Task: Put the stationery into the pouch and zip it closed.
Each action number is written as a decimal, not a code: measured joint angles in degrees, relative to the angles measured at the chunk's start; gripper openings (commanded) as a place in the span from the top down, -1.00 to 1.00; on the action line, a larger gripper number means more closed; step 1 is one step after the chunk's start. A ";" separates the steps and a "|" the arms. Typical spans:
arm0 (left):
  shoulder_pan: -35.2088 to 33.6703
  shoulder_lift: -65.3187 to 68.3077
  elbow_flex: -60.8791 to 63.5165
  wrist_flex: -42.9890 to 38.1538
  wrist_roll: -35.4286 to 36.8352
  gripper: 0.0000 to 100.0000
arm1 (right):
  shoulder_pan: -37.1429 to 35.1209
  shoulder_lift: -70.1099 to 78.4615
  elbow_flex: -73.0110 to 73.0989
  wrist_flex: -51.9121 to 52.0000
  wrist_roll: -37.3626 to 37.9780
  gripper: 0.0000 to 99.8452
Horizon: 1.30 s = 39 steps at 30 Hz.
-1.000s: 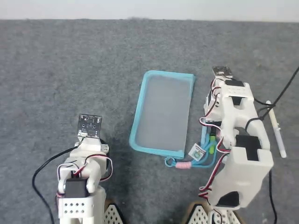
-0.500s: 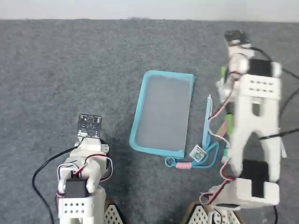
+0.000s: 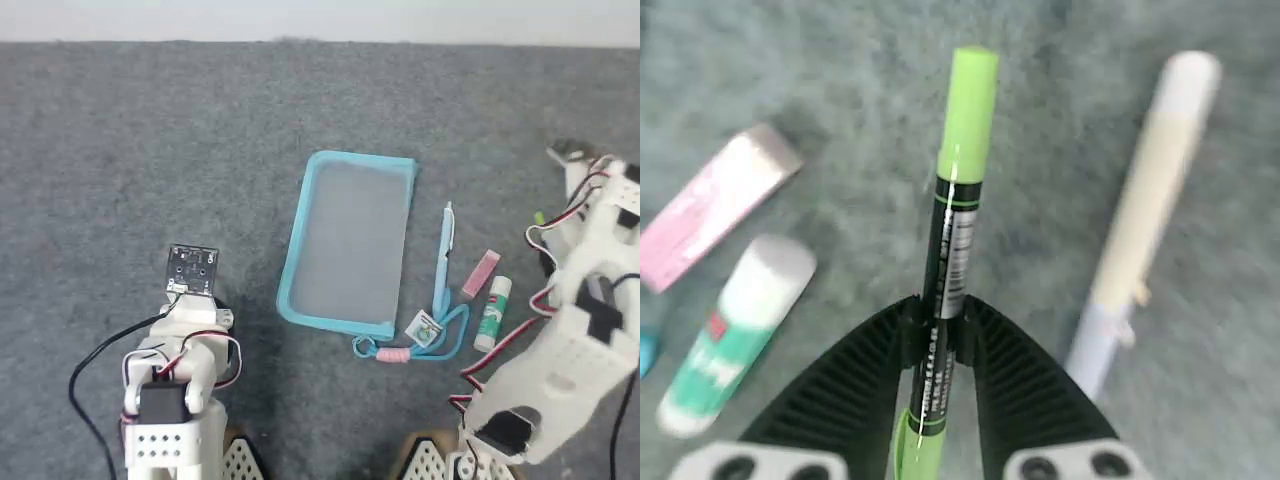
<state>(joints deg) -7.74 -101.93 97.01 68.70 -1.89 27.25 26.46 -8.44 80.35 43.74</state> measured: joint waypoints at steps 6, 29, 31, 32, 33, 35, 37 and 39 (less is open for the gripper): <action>0.00 0.00 0.00 0.00 0.00 0.97 | 1.14 2.81 0.00 -5.54 0.18 0.99; -0.09 0.00 0.00 0.00 0.00 0.97 | 4.84 2.11 -0.09 -8.18 0.26 0.65; -0.09 0.00 0.00 0.00 0.00 0.97 | 3.78 0.09 -1.41 -5.01 0.09 0.64; -0.09 0.00 0.00 0.00 0.00 0.97 | 2.64 -1.67 -2.37 -2.73 -0.62 0.64; -0.09 0.00 0.00 0.00 0.00 0.97 | 1.23 -3.43 -3.43 -0.53 -1.93 0.64; 0.00 0.00 0.00 0.00 0.00 0.97 | -2.29 -6.95 -5.54 3.96 -5.45 0.65; 0.00 0.00 0.00 0.00 0.00 0.97 | -6.86 -10.11 -6.68 8.18 -9.49 0.65; 0.00 0.00 0.00 0.00 0.00 0.97 | -12.40 -12.13 -6.95 10.81 -13.54 0.65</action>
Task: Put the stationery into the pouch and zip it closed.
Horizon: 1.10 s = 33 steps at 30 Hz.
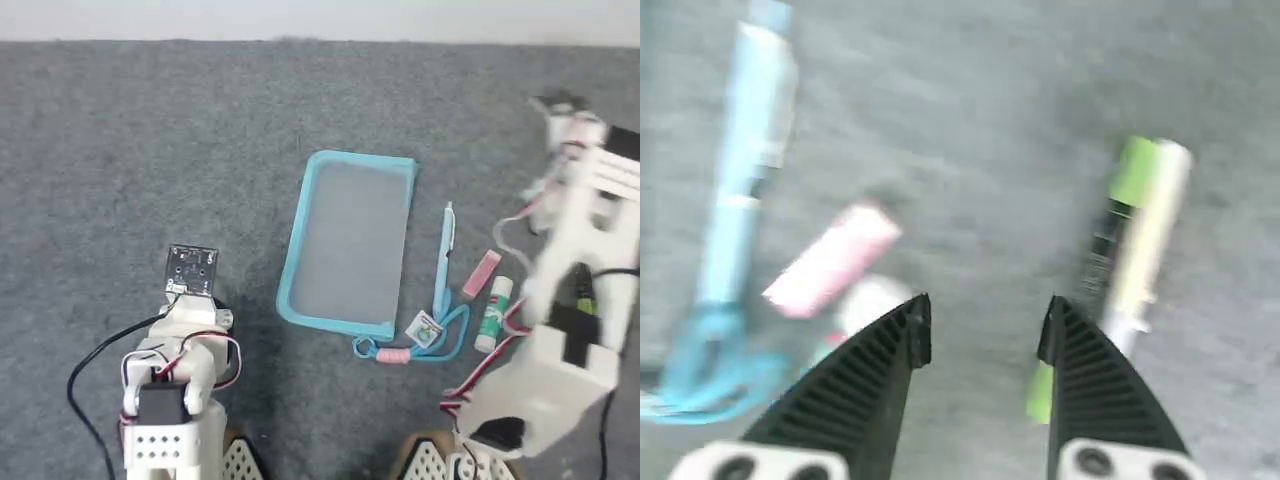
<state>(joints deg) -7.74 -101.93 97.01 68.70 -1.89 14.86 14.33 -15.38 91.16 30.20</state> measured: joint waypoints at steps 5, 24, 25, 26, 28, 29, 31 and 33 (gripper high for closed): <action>0.09 0.00 0.00 0.00 0.00 0.97 | -13.89 0.62 -0.18 1.93 -9.41 0.65; -0.09 0.00 0.00 0.00 0.00 0.97 | -20.66 21.36 -0.35 -6.24 -26.37 0.69; -0.09 0.00 0.00 0.00 0.00 0.97 | -20.22 21.89 -0.35 -6.24 -26.37 0.75; -0.09 0.00 0.00 0.00 0.00 0.97 | -19.69 22.33 -0.35 -6.24 -26.37 0.82; -0.09 0.00 0.00 0.00 0.00 0.97 | -18.81 23.12 -0.44 -6.59 -26.37 0.94; 0.00 0.00 0.00 0.00 0.00 0.97 | -18.37 23.56 -0.79 -6.77 -26.37 0.99; 0.09 0.00 0.00 0.00 0.00 0.97 | -18.02 24.09 -1.41 -7.03 -26.46 0.98; 0.00 0.00 0.00 0.00 0.00 0.97 | -18.11 24.18 -1.58 -7.03 -26.46 0.99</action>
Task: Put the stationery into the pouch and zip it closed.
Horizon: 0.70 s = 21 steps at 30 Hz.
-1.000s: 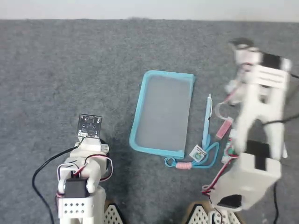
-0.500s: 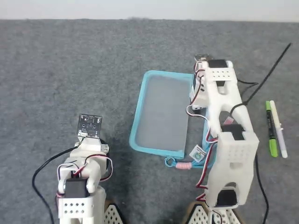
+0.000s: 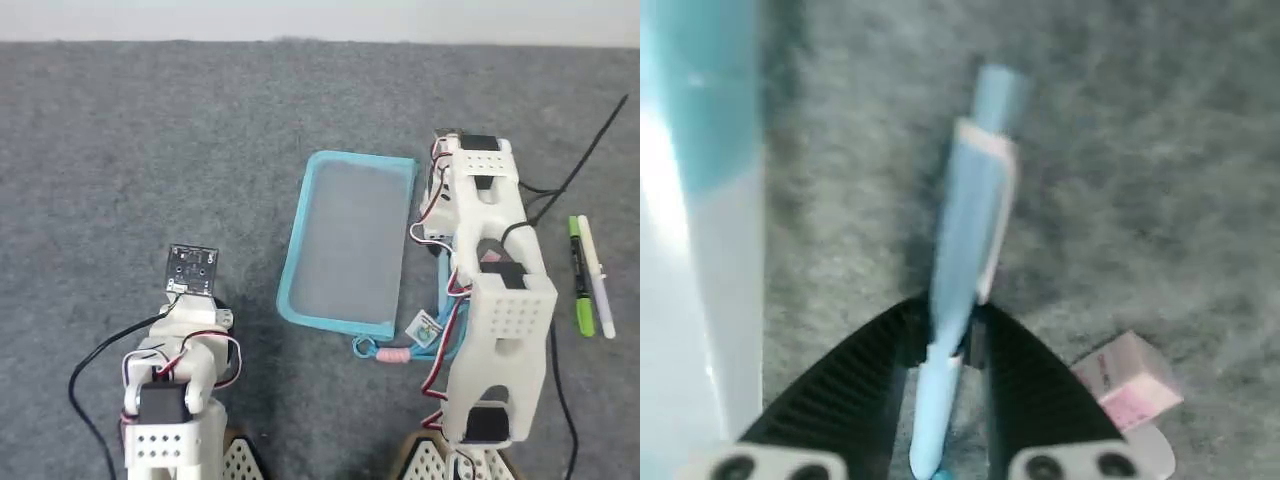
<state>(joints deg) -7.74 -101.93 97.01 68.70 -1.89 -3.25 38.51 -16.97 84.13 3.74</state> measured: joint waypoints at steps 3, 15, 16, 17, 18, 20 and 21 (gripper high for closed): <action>-0.09 0.00 0.00 0.00 0.00 0.97 | 0.18 0.00 0.00 0.00 0.62 0.99; 0.00 0.00 0.00 0.00 0.00 0.97 | 6.42 -26.55 0.00 8.18 10.64 0.99; 0.00 0.00 0.00 0.00 0.00 0.97 | 7.65 -28.66 0.00 9.05 12.22 0.99; 0.00 0.00 0.00 0.00 0.00 0.97 | 9.23 -30.42 0.00 9.58 14.51 0.99; 0.00 0.00 0.00 0.00 0.00 0.97 | 10.90 -31.47 0.00 9.93 17.05 0.99; 0.00 0.00 0.00 0.00 0.00 0.97 | 14.68 -31.91 0.00 10.11 22.86 0.99; 0.00 0.00 0.00 0.00 0.00 0.97 | 16.70 -31.91 0.00 10.11 25.76 0.99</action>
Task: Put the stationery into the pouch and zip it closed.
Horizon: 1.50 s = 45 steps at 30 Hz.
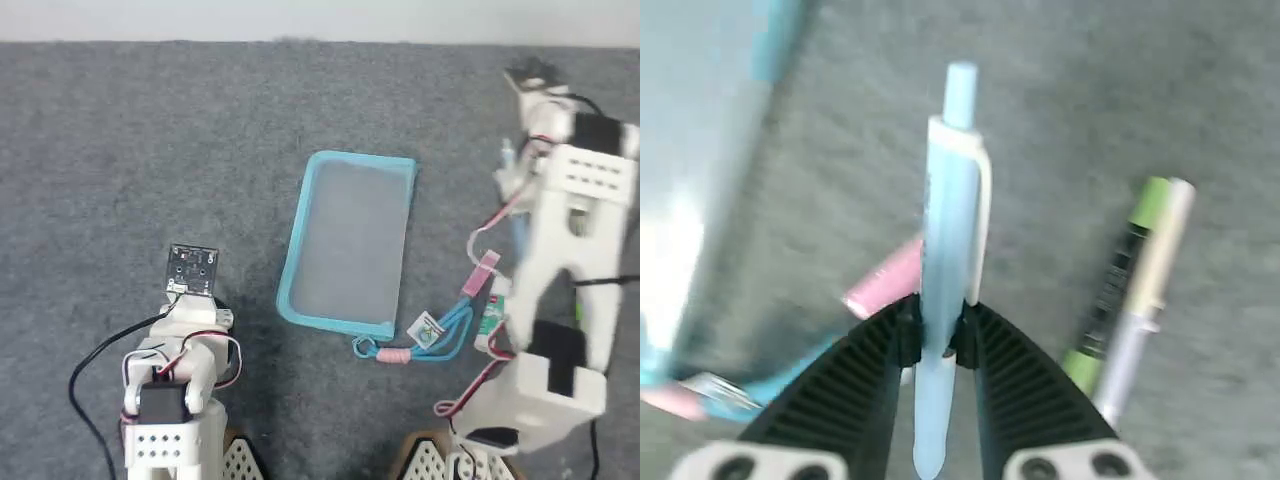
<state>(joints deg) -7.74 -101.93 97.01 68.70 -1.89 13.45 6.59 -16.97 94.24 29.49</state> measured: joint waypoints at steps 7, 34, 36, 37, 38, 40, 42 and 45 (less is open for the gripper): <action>0.00 0.00 0.00 0.00 0.00 0.97 | 11.52 11.78 0.00 -3.16 6.95 0.99; 0.00 0.00 0.00 0.00 0.00 0.97 | 16.09 23.65 0.00 -13.27 7.56 0.64; 0.00 0.00 0.00 0.00 0.00 0.97 | 16.09 23.65 0.00 -13.19 7.56 0.64; 0.00 0.00 0.00 0.00 0.00 0.97 | 16.09 23.65 0.00 -12.75 7.56 0.64; 0.00 0.00 0.00 0.00 0.00 0.97 | 15.91 23.65 0.00 -11.96 7.56 0.64; 0.00 0.00 0.00 0.00 0.00 0.97 | 14.77 22.59 0.00 -8.53 7.47 0.64; 0.00 0.00 0.00 0.00 0.00 0.97 | 12.13 20.22 0.00 -4.22 6.77 0.64; 0.00 0.00 0.00 0.00 0.00 0.97 | 6.51 15.30 0.00 1.32 1.32 0.65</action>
<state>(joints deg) -7.74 -101.93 97.01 68.70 -1.89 19.96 21.89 -16.97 95.56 30.81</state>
